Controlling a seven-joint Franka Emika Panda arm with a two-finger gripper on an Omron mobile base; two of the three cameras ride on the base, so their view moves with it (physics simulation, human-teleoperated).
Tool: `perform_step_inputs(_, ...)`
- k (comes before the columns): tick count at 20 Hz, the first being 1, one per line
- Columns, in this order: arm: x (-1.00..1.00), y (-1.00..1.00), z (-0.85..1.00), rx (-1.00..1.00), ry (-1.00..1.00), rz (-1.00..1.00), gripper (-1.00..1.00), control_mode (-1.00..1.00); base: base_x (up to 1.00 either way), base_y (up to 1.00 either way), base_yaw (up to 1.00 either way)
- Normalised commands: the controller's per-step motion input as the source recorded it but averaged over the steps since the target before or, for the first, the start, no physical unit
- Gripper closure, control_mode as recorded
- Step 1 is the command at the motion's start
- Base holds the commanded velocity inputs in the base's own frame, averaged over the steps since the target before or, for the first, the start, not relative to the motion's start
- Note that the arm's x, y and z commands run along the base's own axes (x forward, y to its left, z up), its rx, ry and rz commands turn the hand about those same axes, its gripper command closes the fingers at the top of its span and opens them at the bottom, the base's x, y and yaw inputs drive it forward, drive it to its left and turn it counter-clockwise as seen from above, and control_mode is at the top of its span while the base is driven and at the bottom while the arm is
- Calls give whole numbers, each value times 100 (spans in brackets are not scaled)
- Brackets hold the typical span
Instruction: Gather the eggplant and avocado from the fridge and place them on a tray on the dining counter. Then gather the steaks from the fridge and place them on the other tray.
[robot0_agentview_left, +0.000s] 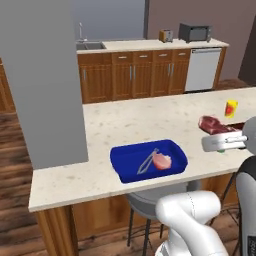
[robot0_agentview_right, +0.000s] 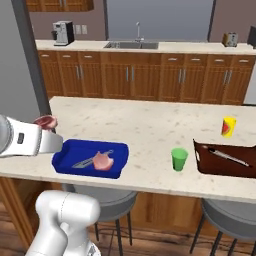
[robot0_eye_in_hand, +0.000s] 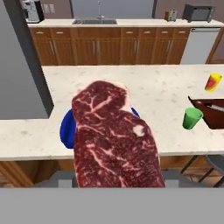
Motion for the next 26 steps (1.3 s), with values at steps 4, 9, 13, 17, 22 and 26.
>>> perform_step_inputs(4, 0, 0, 0, 0, 0, 0, 100, 100, 14, 0, 22)
perform_step_inputs(9, 20, 0, 0, 0, 3, 0, 100, -100, 17, 0, 2)
perform_step_inputs(13, 58, 0, -6, 0, 15, 0, 100, -100, 0, 0, 0)
perform_step_inputs(17, 53, 0, -23, 0, 28, 0, 100, -100, 0, 0, 0)
perform_step_inputs(22, 45, 8, -36, 0, 30, 0, 100, -100, 0, 0, 0)
perform_step_inputs(26, 32, 9, -39, 0, 24, 0, 100, -100, 0, 0, 0)
